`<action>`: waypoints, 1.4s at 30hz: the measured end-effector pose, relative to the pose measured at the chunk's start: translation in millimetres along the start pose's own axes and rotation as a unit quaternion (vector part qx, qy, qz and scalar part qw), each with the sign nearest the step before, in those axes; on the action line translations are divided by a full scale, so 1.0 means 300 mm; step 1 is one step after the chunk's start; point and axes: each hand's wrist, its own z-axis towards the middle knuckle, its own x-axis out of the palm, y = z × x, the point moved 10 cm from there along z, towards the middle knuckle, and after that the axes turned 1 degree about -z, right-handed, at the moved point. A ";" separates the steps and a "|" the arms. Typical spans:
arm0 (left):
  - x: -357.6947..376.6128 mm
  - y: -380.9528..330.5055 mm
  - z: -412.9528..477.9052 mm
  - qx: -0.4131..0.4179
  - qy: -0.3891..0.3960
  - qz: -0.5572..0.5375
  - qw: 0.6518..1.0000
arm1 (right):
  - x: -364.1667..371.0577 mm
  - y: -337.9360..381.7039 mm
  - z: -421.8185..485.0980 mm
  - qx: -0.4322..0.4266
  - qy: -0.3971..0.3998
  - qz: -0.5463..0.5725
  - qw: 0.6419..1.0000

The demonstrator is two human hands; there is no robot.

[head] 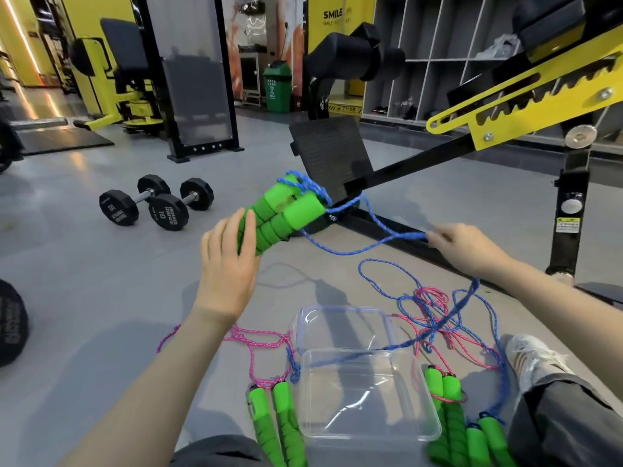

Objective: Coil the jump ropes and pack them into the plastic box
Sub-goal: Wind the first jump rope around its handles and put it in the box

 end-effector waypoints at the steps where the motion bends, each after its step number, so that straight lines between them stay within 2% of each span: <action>1: -0.006 0.016 0.013 -0.019 -0.002 -0.001 1.000 | 0.065 -0.010 -0.002 -0.013 0.048 -0.032 0.998; 4: -0.004 0.045 0.039 -0.052 0.003 0.022 0.998 | 0.224 0.055 -0.083 -0.108 0.211 -0.097 0.967; 5: 0.006 0.045 0.037 -0.049 0.010 0.035 0.998 | 0.247 0.093 -0.126 -0.138 0.259 -0.079 0.953; 7: 0.033 0.028 0.024 -0.019 0.028 0.075 0.997 | 0.215 0.182 -0.197 -0.170 0.318 0.047 0.932; 9: 0.065 0.001 0.000 0.027 0.051 0.098 0.994 | 0.095 0.250 -0.216 -0.180 0.300 0.193 0.917; 11: 0.094 -0.032 -0.031 0.073 0.078 0.102 0.989 | -0.054 0.282 -0.197 -0.192 0.244 0.300 0.902; 16: 0.137 -0.125 -0.113 0.185 0.122 0.119 0.968 | -0.291 0.293 -0.105 -0.223 0.127 0.446 0.857; 21: 0.106 -0.235 -0.123 0.269 0.093 0.072 0.956 | -0.309 0.272 -0.015 -0.174 0.038 0.481 0.859; 27: 0.077 -0.397 -0.148 0.368 0.093 0.020 0.925 | -0.273 0.415 0.005 -0.190 0.072 0.451 0.869; 30: 0.021 -0.429 -0.109 0.342 0.060 -0.023 0.937 | -0.246 0.378 0.063 -0.141 0.021 0.444 0.885; 34: -0.038 -0.385 -0.038 0.252 0.006 -0.048 0.966 | -0.137 0.149 0.107 -0.007 -0.076 0.482 0.873; 36: -0.058 -0.338 -0.005 0.199 -0.028 -0.060 0.978 | -0.044 0.032 0.095 0.057 -0.094 0.451 0.886; 39: -0.075 -0.286 0.033 0.139 -0.062 -0.069 0.986 | 0.091 -0.034 0.052 0.090 -0.052 0.398 0.911; 42: -0.067 -0.267 0.057 0.099 -0.055 -0.081 0.990 | 0.192 0.041 -0.010 0.030 0.024 0.299 0.954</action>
